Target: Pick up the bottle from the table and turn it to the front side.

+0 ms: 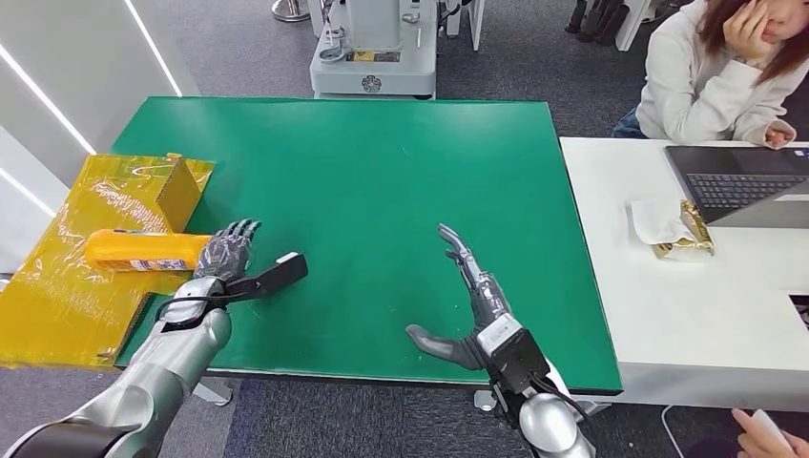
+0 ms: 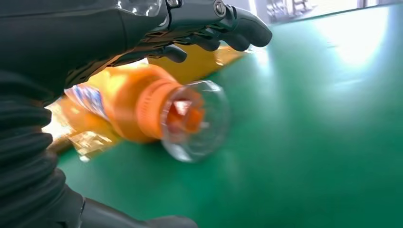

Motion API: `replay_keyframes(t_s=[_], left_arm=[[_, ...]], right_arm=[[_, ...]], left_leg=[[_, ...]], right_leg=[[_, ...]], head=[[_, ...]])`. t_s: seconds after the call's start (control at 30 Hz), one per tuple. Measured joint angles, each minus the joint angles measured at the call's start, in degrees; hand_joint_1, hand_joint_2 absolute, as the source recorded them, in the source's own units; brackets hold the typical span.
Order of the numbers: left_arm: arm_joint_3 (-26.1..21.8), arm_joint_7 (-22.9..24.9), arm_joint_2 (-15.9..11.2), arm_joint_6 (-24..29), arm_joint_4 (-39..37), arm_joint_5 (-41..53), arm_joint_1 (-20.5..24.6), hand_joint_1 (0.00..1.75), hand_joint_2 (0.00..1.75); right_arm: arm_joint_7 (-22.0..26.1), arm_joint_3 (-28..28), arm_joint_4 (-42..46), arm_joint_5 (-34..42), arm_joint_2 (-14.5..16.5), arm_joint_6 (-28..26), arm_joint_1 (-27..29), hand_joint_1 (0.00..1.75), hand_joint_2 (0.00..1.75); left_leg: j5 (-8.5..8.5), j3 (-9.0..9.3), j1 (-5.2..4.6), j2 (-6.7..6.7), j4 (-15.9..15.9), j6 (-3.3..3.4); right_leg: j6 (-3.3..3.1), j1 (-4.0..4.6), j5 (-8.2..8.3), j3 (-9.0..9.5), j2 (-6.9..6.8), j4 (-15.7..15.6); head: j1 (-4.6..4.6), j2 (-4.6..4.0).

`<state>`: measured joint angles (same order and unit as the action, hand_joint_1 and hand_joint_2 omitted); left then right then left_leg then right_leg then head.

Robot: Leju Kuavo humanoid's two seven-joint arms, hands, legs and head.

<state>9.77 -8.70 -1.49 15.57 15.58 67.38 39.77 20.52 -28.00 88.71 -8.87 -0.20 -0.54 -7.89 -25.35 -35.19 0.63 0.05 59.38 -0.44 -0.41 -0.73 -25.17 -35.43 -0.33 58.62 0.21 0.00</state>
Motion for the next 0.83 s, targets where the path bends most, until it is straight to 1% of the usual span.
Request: replay_keyframes(t_s=[0.13,0.3,0.4,0.57,0.73,0.83], left_arm=[[-3.3,-4.8,3.0,-0.9,0.9,-4.3,0.7,0.0,1.75],[-6.1,-9.0,5.9,-1.4,2.0,-7.6,1.5,0.0,1.75],[-7.3,-11.7,7.3,-1.9,2.6,-10.1,1.9,0.0,1.75],[-8.6,-14.6,9.1,-2.6,3.6,-13.1,2.6,0.0,1.75],[-10.1,-22.4,10.9,-6.3,5.5,-21.7,2.5,0.0,1.75],[-10.4,-23.7,11.7,-7.3,6.4,-23.4,2.5,0.0,1.75]], right_arm=[[-0.3,0.5,0.6,-0.1,0.0,-0.2,1.0,0.0,1.75],[-0.2,1.0,0.7,0.0,-0.2,-0.9,2.1,0.0,1.75],[0.1,1.1,0.7,0.1,-0.3,-1.7,2.6,0.0,1.75],[0.2,1.1,0.7,0.2,-0.5,-2.3,3.3,0.0,1.75],[0.4,1.2,1.6,0.9,-0.8,-4.2,4.6,0.0,1.75],[0.5,1.4,2.1,1.0,-0.9,-4.5,5.2,0.0,1.75]], left_leg=[[-0.01,-0.01,0.0,0.01,0.0,0.01],[-0.02,-0.01,0.0,0.02,0.0,0.01],[-0.02,-0.02,0.01,0.02,0.0,0.01],[-0.02,-0.01,0.0,0.04,0.0,0.01],[-0.02,-0.05,0.0,-0.03,0.0,0.02],[-0.02,-0.04,0.0,0.03,0.0,0.02]], right_leg=[[0.0,0.0,0.0,0.0,0.01,0.0],[0.0,0.0,0.0,-0.01,0.04,0.0],[0.0,0.0,0.0,-0.01,0.04,0.0],[0.0,0.0,0.0,-0.01,0.06,0.0],[0.01,0.0,-0.01,0.0,-0.03,0.0],[0.01,0.0,0.0,-0.01,0.05,0.0]], head=[[0.0,0.0],[-0.01,0.0],[-0.01,0.0],[0.0,0.0],[0.01,0.0],[0.0,0.0]])
